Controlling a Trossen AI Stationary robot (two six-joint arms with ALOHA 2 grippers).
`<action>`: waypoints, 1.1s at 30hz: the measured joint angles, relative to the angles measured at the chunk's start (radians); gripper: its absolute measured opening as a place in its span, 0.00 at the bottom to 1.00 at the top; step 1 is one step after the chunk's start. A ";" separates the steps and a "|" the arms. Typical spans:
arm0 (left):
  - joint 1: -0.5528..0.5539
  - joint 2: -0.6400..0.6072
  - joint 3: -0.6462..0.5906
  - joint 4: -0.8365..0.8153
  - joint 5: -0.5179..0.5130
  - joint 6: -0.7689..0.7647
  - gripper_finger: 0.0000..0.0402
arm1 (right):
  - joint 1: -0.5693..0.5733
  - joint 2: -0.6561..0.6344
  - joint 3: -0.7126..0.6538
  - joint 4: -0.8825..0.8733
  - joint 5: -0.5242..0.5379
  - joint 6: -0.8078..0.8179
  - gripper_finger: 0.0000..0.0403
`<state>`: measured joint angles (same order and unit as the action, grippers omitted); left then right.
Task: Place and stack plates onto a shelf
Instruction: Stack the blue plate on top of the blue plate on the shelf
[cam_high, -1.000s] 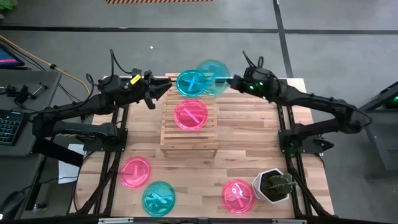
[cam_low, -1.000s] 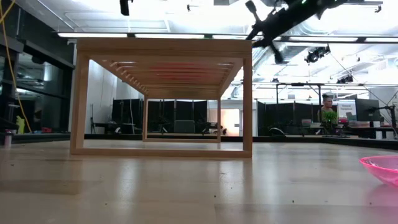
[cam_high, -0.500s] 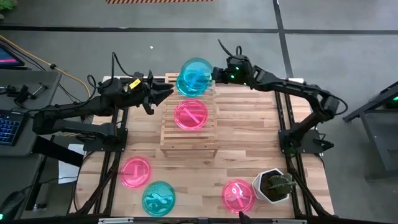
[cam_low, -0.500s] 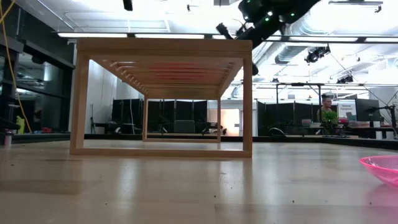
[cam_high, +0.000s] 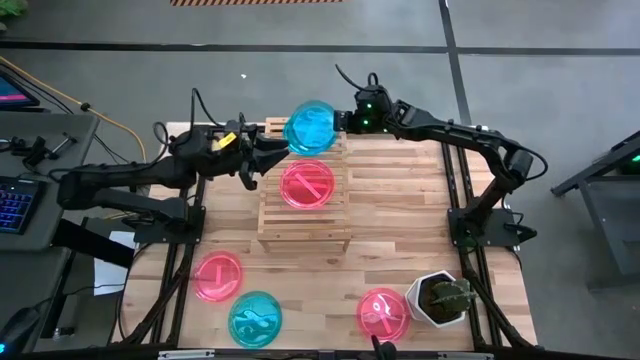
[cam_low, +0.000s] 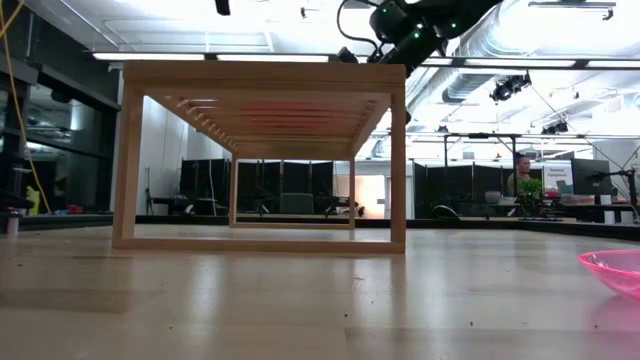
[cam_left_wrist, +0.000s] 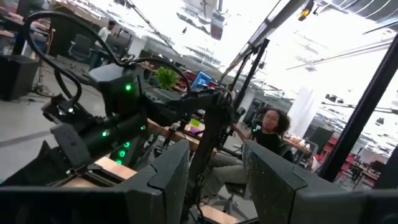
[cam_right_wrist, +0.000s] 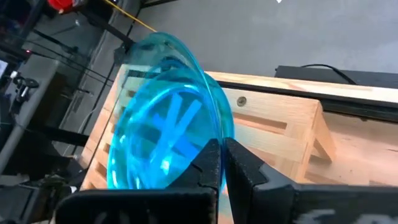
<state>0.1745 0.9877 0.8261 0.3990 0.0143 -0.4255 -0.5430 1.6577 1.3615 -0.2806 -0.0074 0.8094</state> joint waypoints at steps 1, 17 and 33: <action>0.000 0.010 0.000 0.011 0.000 0.000 0.35 | 0.000 0.000 0.000 0.002 0.003 0.001 0.00; 0.001 0.049 0.000 0.068 0.007 -0.010 0.35 | 0.007 0.000 -0.001 0.074 -0.094 -0.033 0.41; 0.001 0.044 0.000 0.068 0.008 -0.010 0.35 | 0.013 -0.013 -0.002 0.012 -0.151 -0.095 0.44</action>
<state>0.1753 1.0321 0.8261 0.4675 0.0224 -0.4352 -0.5300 1.6447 1.3594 -0.2682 -0.1583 0.7147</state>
